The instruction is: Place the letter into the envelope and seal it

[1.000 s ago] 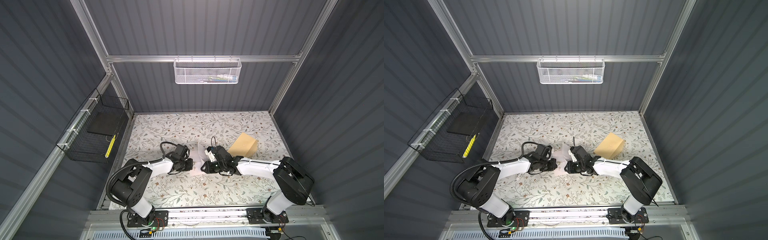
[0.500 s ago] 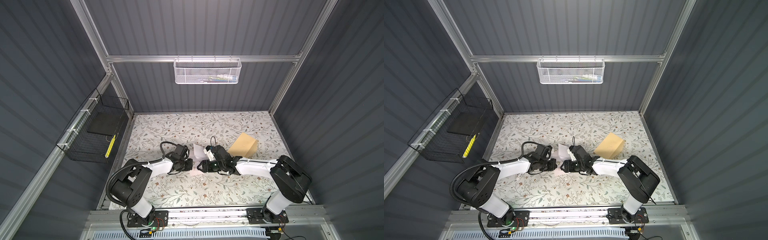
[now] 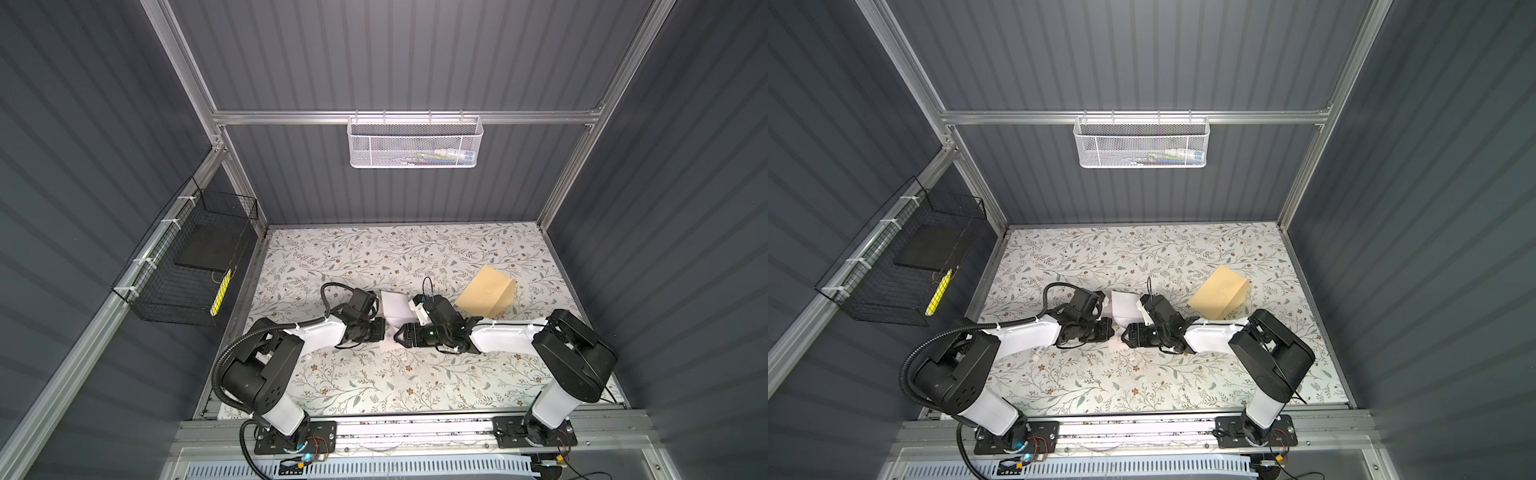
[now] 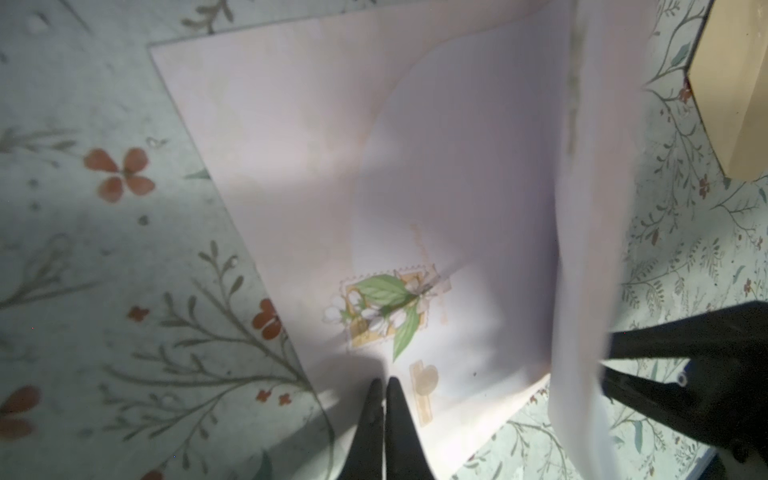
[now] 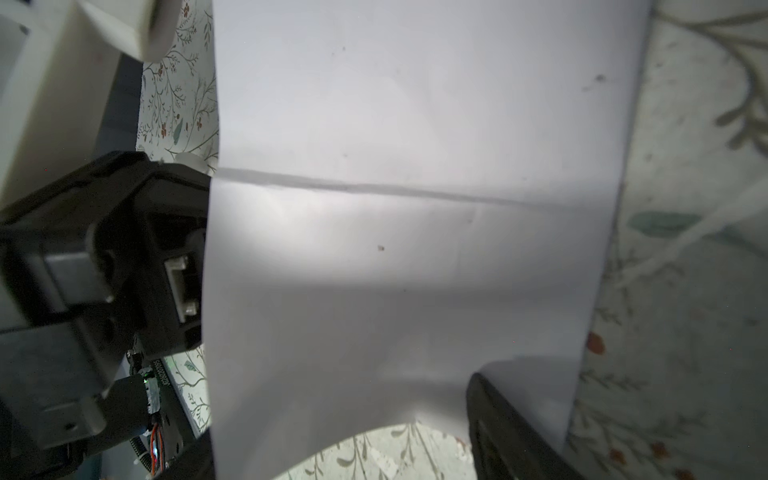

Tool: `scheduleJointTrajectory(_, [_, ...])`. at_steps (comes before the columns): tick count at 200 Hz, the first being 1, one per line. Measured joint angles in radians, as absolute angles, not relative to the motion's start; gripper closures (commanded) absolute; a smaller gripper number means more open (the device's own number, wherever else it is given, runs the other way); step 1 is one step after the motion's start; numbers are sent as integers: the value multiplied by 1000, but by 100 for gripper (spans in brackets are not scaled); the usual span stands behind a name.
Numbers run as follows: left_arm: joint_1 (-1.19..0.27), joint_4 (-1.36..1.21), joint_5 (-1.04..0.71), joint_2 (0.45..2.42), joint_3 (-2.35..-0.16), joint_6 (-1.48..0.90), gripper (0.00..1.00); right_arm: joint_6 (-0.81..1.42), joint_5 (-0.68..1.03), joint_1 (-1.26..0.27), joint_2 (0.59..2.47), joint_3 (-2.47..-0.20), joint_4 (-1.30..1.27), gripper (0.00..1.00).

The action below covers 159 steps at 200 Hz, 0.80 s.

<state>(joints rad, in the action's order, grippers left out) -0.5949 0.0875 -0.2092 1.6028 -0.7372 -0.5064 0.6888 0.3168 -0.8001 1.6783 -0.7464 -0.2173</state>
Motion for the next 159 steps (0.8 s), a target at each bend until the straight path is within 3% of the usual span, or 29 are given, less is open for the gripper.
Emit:
scheduleJointTrajectory(54, [-595,89,-202,1602,-739,-492,90,692,310,-799,1684,-720,-244,25])
scheduleJointTrajectory(69, [-595,91,-194,1596,-739,-490,79,696,310,-799,1684,-714,-260,24])
scheduleJointTrajectory(93, [-595,110,-162,1560,-741,-485,74,700,310,-799,1684,-703,-286,23])
scheduleJointTrajectory(140, [-595,170,-80,1452,-777,-502,49,707,309,-799,1688,-698,-309,22])
scheduleJointTrajectory(159, [-595,217,-33,1404,-812,-508,44,711,308,-799,1689,-694,-320,22])
